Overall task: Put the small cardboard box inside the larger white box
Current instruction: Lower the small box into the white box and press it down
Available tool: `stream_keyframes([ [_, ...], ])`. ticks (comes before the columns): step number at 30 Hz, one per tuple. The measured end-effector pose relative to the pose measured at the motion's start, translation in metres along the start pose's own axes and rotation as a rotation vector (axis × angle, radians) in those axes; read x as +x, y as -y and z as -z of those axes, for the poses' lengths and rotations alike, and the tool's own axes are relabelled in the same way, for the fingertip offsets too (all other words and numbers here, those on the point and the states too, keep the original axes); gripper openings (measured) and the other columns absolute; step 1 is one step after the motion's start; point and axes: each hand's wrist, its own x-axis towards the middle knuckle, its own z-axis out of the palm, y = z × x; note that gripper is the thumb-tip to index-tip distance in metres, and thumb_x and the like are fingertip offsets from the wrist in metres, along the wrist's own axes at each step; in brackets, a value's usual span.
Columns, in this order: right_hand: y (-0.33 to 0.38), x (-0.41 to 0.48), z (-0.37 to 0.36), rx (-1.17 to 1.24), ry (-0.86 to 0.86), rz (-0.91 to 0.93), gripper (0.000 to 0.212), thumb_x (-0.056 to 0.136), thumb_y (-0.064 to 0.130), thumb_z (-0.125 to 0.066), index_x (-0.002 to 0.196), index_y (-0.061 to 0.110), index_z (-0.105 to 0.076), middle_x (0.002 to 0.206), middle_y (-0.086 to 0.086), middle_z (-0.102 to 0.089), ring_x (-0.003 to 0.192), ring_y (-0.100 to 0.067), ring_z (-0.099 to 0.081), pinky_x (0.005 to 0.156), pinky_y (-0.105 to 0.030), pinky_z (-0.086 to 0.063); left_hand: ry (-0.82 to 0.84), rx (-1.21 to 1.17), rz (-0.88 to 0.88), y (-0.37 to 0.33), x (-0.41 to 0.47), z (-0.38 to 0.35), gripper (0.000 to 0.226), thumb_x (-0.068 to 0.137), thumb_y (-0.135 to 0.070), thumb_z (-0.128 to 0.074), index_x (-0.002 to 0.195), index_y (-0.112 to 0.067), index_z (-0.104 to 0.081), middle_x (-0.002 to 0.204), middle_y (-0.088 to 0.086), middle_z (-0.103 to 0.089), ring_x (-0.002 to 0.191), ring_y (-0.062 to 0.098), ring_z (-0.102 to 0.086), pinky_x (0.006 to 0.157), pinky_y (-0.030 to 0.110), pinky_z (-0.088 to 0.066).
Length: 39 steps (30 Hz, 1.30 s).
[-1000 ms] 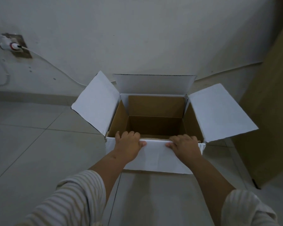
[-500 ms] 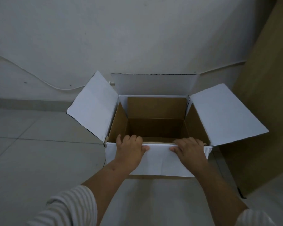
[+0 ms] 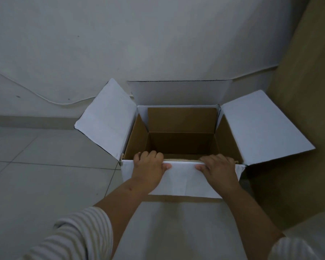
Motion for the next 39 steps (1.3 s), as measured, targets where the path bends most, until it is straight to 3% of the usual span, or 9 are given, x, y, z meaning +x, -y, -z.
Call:
stream_keyframes([
  [7, -0.019, 0.019, 0.003, 0.010, -0.049, 0.012, 0.034, 0.093, 0.042, -0.043, 0.117, 0.023, -0.058, 0.119, 0.001, -0.063, 0.112, -0.020, -0.050, 0.097, -0.038, -0.030, -0.028, 0.024, -0.017, -0.011, 0.026, -0.007, 0.038, 0.095, -0.051, -0.038, 0.113, -0.022, -0.054, 0.116, 0.001, -0.059, 0.109, 0.020, -0.050, 0.100, 0.041, -0.034],
  [19, -0.046, 0.047, 0.002, 0.000, -0.130, 0.021, 0.032, 0.091, 0.043, -0.046, 0.111, 0.022, -0.062, 0.113, -0.001, -0.066, 0.106, -0.021, -0.055, 0.094, -0.039, -0.032, -0.051, 0.002, -0.058, -0.024, 0.062, -0.014, 0.030, 0.094, -0.043, -0.046, 0.115, -0.023, -0.053, 0.117, 0.000, -0.058, 0.110, 0.020, -0.049, 0.105, 0.043, -0.030],
  [24, -0.048, 0.051, 0.006, -0.011, -0.075, 0.040, 0.046, 0.085, 0.053, -0.038, 0.111, 0.022, -0.060, 0.112, 0.000, -0.065, 0.106, -0.022, -0.053, 0.091, -0.039, -0.031, -0.008, -0.002, -0.058, -0.026, 0.067, -0.008, 0.031, 0.092, -0.041, -0.052, 0.118, -0.023, -0.051, 0.120, 0.000, -0.057, 0.113, 0.021, -0.049, 0.107, 0.045, -0.029],
  [28, -0.046, 0.053, 0.009, -0.004, -0.044, 0.034, 0.034, 0.090, 0.046, -0.048, 0.112, 0.022, -0.058, 0.115, 0.000, -0.063, 0.108, -0.022, -0.050, 0.092, -0.039, -0.029, 0.025, 0.006, -0.043, -0.027, 0.067, -0.004, 0.032, 0.093, -0.040, -0.050, 0.119, -0.022, -0.050, 0.120, 0.001, -0.056, 0.114, 0.022, -0.048, 0.107, 0.044, -0.029],
  [39, -0.051, 0.072, 0.013, 0.001, -0.010, -0.009, 0.031, 0.090, 0.046, -0.048, 0.109, 0.023, -0.059, 0.114, 0.002, -0.063, 0.107, -0.020, -0.049, 0.092, -0.038, -0.028, -0.006, -0.040, -0.069, -0.025, 0.086, -0.011, 0.031, 0.090, -0.040, -0.055, 0.117, -0.024, -0.052, 0.118, -0.001, -0.058, 0.111, 0.019, -0.049, 0.098, 0.039, -0.036],
])
